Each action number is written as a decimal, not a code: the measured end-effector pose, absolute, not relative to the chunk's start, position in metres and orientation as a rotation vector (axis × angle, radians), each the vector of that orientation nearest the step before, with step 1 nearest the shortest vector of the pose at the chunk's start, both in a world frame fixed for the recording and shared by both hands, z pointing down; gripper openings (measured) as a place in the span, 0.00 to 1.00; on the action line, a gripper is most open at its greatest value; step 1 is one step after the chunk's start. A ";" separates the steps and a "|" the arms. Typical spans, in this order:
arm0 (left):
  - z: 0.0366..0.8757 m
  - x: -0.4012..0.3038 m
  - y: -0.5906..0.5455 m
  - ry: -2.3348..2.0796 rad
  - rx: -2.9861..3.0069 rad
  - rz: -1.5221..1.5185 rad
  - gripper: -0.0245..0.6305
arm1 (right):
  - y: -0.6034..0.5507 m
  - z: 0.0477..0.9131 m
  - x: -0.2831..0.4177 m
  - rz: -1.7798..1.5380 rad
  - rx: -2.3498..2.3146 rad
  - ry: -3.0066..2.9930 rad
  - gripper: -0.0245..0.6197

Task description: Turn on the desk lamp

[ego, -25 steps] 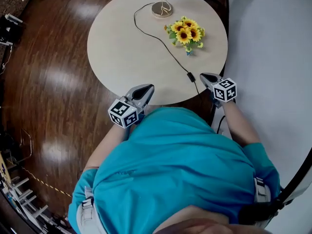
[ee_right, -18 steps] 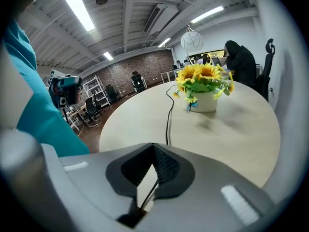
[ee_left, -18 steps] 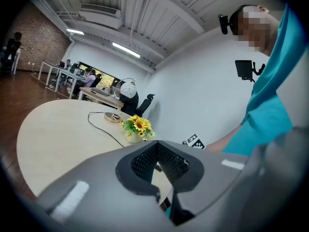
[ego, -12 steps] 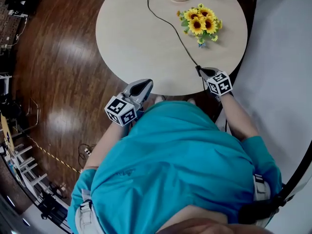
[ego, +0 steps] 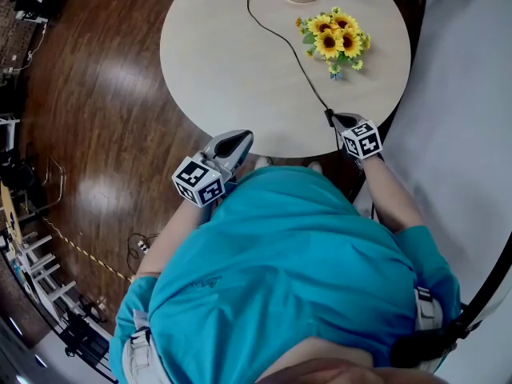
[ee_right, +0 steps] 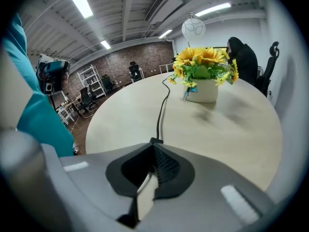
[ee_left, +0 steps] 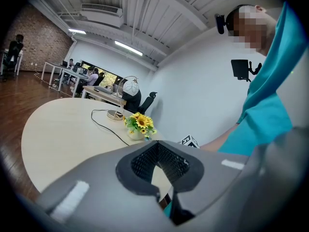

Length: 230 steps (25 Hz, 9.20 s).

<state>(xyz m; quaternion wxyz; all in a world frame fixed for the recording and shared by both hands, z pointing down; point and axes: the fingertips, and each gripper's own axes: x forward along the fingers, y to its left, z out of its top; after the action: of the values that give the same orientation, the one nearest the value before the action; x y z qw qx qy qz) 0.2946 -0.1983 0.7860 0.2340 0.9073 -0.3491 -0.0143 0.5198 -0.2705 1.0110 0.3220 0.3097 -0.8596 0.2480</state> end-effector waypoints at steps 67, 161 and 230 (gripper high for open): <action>0.695 0.359 -0.162 0.294 2.699 0.022 0.07 | -0.058 0.737 0.505 0.671 1.957 -2.292 0.04; 0.609 -0.450 -0.160 1.597 2.327 0.291 0.07 | 0.005 0.635 -0.471 0.645 2.970 -1.340 0.04; 0.608 -1.082 -0.335 1.831 2.281 0.192 0.07 | -0.226 0.624 -1.128 0.306 3.121 -1.210 0.04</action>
<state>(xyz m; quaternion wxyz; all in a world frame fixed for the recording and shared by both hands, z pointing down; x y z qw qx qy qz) -1.0817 -0.3348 0.6083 0.1048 0.7738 0.6213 0.0653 -1.1279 -0.2261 0.6242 -0.1098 0.9230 -0.3577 0.0904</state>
